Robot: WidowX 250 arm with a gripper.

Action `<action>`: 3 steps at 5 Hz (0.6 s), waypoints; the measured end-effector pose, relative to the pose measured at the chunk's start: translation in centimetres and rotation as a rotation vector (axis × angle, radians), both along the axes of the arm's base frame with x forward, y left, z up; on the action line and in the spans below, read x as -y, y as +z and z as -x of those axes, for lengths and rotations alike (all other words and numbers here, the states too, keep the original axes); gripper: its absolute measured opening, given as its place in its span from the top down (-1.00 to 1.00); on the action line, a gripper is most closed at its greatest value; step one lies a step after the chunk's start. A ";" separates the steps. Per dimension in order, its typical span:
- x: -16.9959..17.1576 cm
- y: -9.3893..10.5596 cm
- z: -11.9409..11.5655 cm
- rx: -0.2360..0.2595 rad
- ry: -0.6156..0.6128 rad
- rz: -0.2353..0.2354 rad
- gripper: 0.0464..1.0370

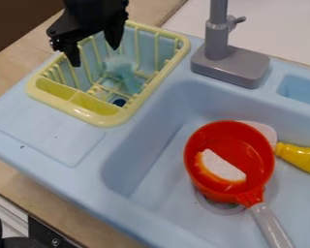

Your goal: Move the brush in the right pot

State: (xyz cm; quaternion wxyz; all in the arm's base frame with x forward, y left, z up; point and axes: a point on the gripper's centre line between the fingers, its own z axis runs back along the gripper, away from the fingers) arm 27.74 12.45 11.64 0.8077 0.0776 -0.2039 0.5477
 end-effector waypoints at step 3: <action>4.1 1.7 -0.4 -0.049 -0.331 0.120 -0.92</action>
